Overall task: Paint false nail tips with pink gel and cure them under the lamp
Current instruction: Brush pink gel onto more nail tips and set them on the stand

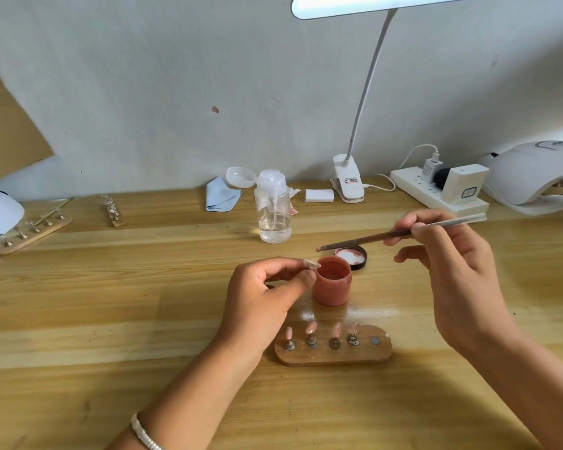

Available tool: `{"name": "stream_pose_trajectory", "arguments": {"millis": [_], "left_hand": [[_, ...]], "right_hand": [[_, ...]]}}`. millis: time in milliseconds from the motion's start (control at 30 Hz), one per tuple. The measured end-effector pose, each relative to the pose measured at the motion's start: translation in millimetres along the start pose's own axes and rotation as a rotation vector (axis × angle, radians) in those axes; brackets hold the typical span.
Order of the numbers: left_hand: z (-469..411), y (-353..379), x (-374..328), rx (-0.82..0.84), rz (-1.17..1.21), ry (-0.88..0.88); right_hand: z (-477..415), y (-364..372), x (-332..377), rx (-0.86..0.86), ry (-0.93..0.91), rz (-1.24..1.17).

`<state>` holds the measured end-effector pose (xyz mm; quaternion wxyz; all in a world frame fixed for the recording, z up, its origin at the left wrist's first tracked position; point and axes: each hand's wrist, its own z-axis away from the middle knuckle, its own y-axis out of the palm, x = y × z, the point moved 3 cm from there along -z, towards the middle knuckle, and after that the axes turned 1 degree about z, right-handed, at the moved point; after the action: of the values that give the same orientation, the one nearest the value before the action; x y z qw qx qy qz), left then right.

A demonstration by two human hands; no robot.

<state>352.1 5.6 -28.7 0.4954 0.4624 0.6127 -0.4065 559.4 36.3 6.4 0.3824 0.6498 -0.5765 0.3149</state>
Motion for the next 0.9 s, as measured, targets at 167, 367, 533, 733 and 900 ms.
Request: {"name": "stream_pose_trajectory", "arguments": {"millis": [167,367,533,733,900], "left_hand": [[0.1,0.7,0.1,0.013,-0.003,0.002],[2.2,0.6,0.5,0.019,0.023,-0.05],[3.1,0.4,0.3,0.017,0.024,-0.067],[3.4,1.1,-1.5,0.017,0.037,-0.059],[4.2,1.5,-2.7,0.02,0.035,-0.054]], "right_hand": [[2.0,2.7,1.0,0.054,-0.008,-0.008],[3.1,5.4,-1.3,0.069,-0.001,0.008],[4.0,5.4,-1.9,0.07,0.012,0.005],[4.5,5.8,-2.9,0.063,0.027,0.02],[4.7,4.9,-3.3,0.052,0.03,0.034]]}}
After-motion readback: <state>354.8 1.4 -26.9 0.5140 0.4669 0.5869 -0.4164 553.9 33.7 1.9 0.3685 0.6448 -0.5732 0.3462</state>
